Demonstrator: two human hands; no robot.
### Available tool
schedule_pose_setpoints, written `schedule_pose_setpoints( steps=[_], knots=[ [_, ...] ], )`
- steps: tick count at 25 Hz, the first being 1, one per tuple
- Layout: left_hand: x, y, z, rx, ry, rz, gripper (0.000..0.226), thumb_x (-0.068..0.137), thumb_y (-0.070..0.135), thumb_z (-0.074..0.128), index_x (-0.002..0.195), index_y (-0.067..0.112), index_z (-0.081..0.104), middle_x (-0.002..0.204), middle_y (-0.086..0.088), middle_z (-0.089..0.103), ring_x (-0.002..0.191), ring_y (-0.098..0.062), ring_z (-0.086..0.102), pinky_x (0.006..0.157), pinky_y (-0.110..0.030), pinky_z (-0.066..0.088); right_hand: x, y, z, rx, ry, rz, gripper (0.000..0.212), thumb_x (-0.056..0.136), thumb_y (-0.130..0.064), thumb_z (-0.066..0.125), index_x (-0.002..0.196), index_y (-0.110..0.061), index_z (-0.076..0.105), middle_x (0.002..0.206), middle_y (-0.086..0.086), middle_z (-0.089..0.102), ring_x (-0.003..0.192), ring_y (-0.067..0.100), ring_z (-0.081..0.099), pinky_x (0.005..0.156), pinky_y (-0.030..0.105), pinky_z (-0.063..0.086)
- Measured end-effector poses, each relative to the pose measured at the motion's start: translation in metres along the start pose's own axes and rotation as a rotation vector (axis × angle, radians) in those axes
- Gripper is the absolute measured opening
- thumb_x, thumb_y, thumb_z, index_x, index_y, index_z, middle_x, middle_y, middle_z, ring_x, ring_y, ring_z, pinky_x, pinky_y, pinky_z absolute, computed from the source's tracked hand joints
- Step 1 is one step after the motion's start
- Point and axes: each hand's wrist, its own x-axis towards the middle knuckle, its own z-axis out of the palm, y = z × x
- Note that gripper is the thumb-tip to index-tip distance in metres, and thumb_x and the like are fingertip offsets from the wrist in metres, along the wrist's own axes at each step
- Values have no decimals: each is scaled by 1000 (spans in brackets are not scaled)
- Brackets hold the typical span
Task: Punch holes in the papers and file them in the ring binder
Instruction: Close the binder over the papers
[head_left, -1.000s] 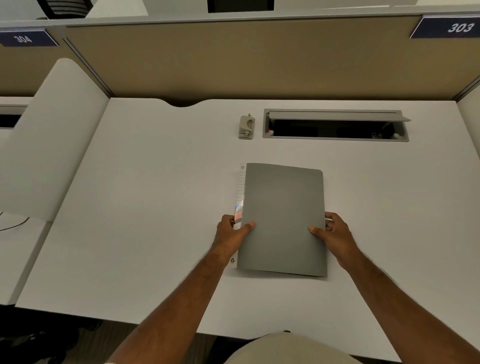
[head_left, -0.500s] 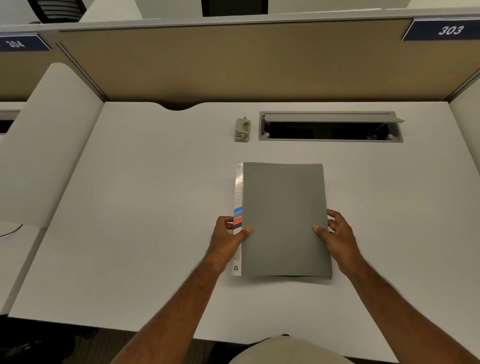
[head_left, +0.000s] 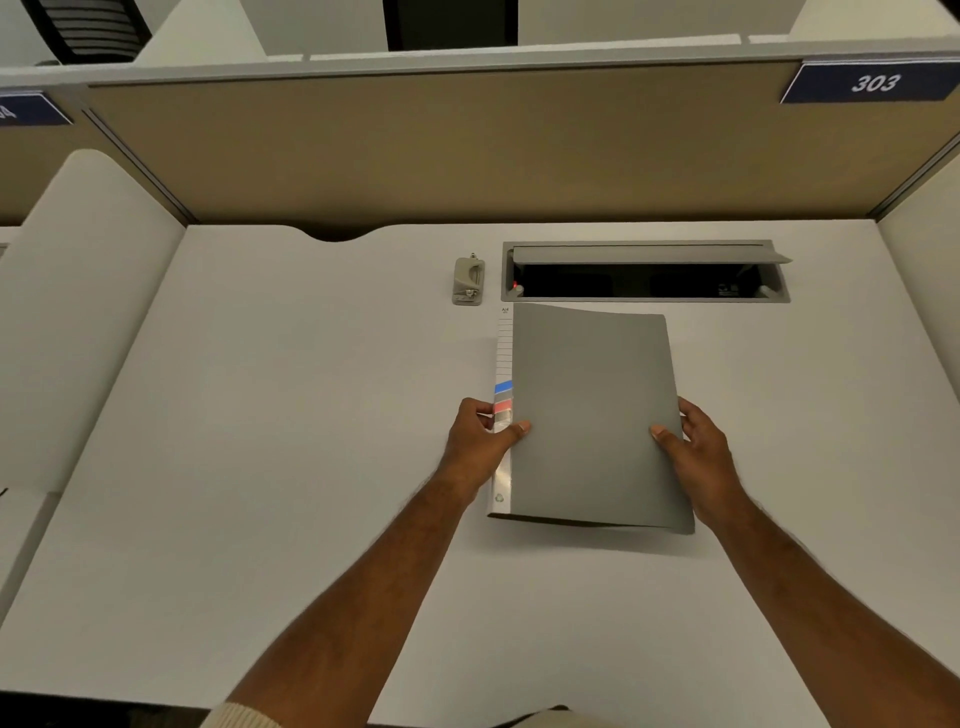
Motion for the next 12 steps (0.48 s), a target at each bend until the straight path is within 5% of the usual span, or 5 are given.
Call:
schedule_pose_setpoints(
  steps=[6,12],
  knots=[
    [26,18,28,57,-70,-3,52,86,42,79,119,18,47,106,1,60,85,-13,62,76,-30,52,26,-5,-18,-21,28,6,49,97,-16,64,144,-22,51,129,-2,62,108,18,63,87,31,51],
    [44,30,53,123,-105,-32,55,87,45,77,121,18,43,115,-3,62,91,-23,68,77,-34,57,51,-3,-36,-48,34,34,47,97,-16,65,142,-23,53,126,-3,63,112,23,63,94,38,53]
  ],
)
